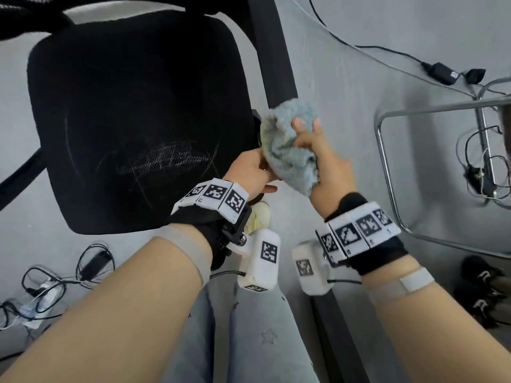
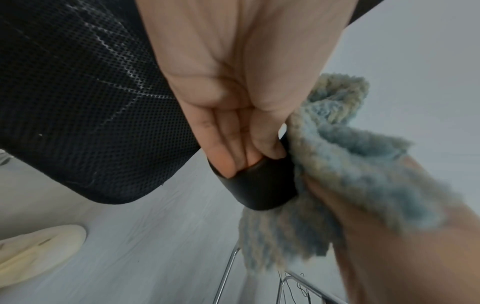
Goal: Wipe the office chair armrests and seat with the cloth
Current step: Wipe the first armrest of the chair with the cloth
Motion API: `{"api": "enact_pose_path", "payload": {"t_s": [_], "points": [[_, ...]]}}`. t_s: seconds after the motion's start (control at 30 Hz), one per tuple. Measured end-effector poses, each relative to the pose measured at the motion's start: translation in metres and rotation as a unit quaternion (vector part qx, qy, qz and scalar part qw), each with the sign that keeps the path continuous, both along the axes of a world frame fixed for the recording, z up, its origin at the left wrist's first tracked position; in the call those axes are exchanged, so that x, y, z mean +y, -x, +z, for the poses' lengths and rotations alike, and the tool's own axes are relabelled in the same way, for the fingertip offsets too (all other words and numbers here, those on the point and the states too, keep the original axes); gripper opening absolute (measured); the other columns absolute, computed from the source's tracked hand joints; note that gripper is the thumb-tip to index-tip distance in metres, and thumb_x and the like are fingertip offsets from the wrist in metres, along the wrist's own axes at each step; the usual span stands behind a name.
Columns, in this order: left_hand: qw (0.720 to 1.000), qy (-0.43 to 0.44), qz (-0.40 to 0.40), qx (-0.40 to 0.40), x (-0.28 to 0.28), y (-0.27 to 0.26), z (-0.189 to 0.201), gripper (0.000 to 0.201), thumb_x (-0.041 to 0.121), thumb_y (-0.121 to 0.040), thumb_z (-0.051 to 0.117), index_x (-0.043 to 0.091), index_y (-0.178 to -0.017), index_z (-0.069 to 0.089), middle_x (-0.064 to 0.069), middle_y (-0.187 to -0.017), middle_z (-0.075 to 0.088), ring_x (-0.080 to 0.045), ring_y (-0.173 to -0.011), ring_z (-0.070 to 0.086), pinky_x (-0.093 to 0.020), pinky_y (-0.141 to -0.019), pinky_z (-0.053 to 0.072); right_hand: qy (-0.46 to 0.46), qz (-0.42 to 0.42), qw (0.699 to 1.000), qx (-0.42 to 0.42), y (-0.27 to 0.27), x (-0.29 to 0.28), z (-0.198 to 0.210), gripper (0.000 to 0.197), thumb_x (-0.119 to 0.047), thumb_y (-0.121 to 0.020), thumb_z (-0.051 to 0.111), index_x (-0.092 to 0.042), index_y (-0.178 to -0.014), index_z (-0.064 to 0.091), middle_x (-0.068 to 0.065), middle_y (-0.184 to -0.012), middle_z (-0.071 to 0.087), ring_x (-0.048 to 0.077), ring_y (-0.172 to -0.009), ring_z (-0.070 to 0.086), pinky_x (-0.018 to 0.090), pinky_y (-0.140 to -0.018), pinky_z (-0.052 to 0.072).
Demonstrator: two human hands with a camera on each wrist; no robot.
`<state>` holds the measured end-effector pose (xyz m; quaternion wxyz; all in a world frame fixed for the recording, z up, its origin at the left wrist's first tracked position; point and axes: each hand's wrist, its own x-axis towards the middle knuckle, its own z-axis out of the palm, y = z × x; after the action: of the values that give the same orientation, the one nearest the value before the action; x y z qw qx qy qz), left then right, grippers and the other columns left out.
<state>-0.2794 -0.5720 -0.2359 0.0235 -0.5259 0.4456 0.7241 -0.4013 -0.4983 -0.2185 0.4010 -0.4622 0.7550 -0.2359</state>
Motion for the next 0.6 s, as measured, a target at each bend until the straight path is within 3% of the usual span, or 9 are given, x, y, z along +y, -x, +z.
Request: {"api": "enact_pose_path", "payload": {"t_s": [0.1,0.13,0.2,0.27,0.37,0.47,0.53,0.6], "points": [[1.0,0.007,0.002,0.017,0.0,-0.001,0.0,0.003,0.012,-0.088,0.053,0.015,-0.089,0.054,-0.003,-0.09,0.058,-0.015,-0.088,0.057,-0.031,-0.077,0.055,0.001,0.019,0.999,0.039,0.009,-0.04,0.002,0.05,-0.016,-0.086,0.055,-0.035,-0.129,0.038,0.008,-0.147,0.037,0.022,-0.124,0.048,0.025,-0.097,0.038],[1.0,0.013,0.007,0.008,0.001,0.0,0.0,0.007,0.014,-0.087,0.053,0.017,-0.081,0.054,-0.002,-0.081,0.055,-0.014,-0.082,0.056,-0.031,-0.075,0.056,0.001,0.026,0.999,0.047,0.012,-0.052,0.003,0.045,-0.015,-0.086,0.053,-0.033,-0.125,0.041,0.009,-0.143,0.044,0.026,-0.12,0.052,0.026,-0.095,0.041],[0.999,0.027,0.023,-0.013,0.002,0.002,-0.002,0.018,0.013,-0.086,0.056,0.021,-0.07,0.053,-0.006,-0.079,0.055,-0.018,-0.08,0.055,-0.035,-0.075,0.057,0.0,0.035,0.998,0.051,0.016,-0.072,0.008,0.037,-0.014,-0.086,0.05,-0.029,-0.119,0.045,0.008,-0.132,0.055,0.027,-0.112,0.056,0.029,-0.093,0.046],[0.999,0.032,0.03,-0.026,0.001,0.005,-0.001,0.02,0.011,-0.085,0.056,0.021,-0.068,0.052,-0.011,-0.082,0.056,-0.022,-0.084,0.056,-0.037,-0.074,0.057,-0.003,0.04,0.998,0.051,0.017,-0.079,0.01,0.036,-0.012,-0.085,0.048,-0.029,-0.117,0.045,0.008,-0.131,0.055,0.026,-0.111,0.057,0.032,-0.094,0.048],[0.999,0.029,0.018,-0.028,0.0,0.007,0.001,0.007,0.008,-0.086,0.053,0.015,-0.083,0.055,-0.006,-0.086,0.058,-0.022,-0.09,0.058,-0.036,-0.075,0.055,-0.013,0.05,0.998,0.032,0.016,-0.055,0.009,0.04,-0.011,-0.087,0.048,-0.029,-0.122,0.044,0.007,-0.146,0.038,0.021,-0.115,0.052,0.02,-0.09,0.038],[0.999,0.012,0.013,-0.045,-0.001,0.007,0.002,0.027,0.002,-0.086,0.046,0.009,-0.109,0.057,-0.013,-0.111,0.064,-0.027,-0.102,0.062,-0.044,-0.084,0.055,0.001,0.039,0.999,-0.028,0.011,-0.008,0.006,0.04,-0.018,-0.086,0.055,-0.039,-0.119,0.045,-0.002,-0.148,0.034,0.012,-0.136,0.029,0.013,-0.097,0.027],[0.999,0.015,0.002,-0.051,-0.001,0.006,0.002,0.03,-0.001,-0.086,0.041,0.008,-0.11,0.058,-0.018,-0.114,0.064,-0.031,-0.104,0.062,-0.049,-0.086,0.055,-0.004,0.034,0.997,-0.065,0.007,0.015,0.003,0.034,-0.019,-0.084,0.056,-0.047,-0.1,0.048,-0.008,-0.147,0.032,0.004,-0.136,0.018,0.019,-0.108,0.027],[0.999,0.01,-0.012,-0.045,-0.002,0.003,0.004,0.031,-0.001,-0.085,0.042,0.008,-0.11,0.059,-0.02,-0.115,0.063,-0.033,-0.107,0.06,-0.05,-0.088,0.053,-0.027,0.005,0.991,-0.134,0.005,0.03,0.003,0.037,-0.011,-0.082,0.058,-0.047,-0.085,0.052,-0.023,-0.137,0.034,0.006,-0.139,0.02,0.032,-0.114,0.028]]}}
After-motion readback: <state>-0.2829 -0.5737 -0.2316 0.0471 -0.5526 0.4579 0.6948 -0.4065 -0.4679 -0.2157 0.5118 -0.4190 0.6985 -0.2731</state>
